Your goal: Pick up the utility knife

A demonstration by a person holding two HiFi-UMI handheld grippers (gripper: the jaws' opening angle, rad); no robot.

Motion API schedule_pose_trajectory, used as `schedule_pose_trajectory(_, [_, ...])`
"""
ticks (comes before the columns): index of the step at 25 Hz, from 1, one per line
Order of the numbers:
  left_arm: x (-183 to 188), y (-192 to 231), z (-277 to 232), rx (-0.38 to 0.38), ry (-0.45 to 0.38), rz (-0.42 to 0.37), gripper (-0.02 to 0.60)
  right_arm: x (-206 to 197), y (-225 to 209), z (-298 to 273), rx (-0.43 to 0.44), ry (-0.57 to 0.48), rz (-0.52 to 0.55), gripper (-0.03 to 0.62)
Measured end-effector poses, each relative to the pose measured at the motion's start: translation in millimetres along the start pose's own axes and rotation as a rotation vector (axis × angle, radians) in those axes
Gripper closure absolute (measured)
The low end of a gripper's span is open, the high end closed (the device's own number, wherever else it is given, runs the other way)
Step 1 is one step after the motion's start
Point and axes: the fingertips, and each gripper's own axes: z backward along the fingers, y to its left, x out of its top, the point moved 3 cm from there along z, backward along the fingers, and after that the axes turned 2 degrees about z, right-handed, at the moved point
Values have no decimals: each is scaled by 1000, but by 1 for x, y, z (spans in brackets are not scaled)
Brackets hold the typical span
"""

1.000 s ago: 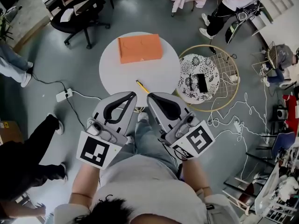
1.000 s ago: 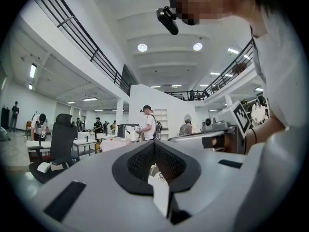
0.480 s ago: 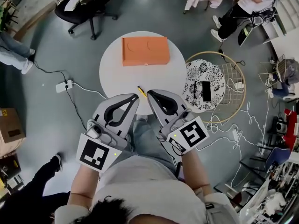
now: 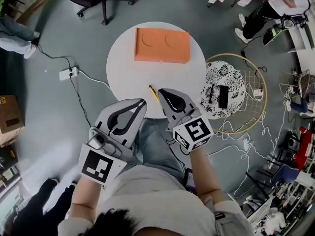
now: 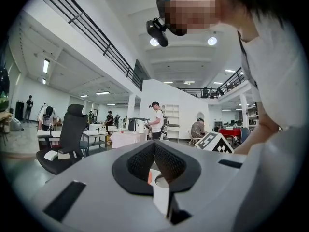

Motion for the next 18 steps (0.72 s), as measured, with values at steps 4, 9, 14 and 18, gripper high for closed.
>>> schedule_pose_trajectory(4, [-8, 5, -2, 15, 7, 6, 571, -35, -12, -18, 8, 78, -31, 585])
schedule_pose_trajectory(9, [-18, 13, -2, 34, 25, 20, 571, -69, -16, -36, 31, 169, -56, 583])
schedule_pose_trajectory(14, [-30, 21, -2, 56, 36, 44, 571, -97, -20, -47, 32, 241, -66, 583])
schedule_pose_trajectory(18, [-33, 25, -4, 61, 37, 50, 571, -120, -26, -54, 29, 307, -89, 580])
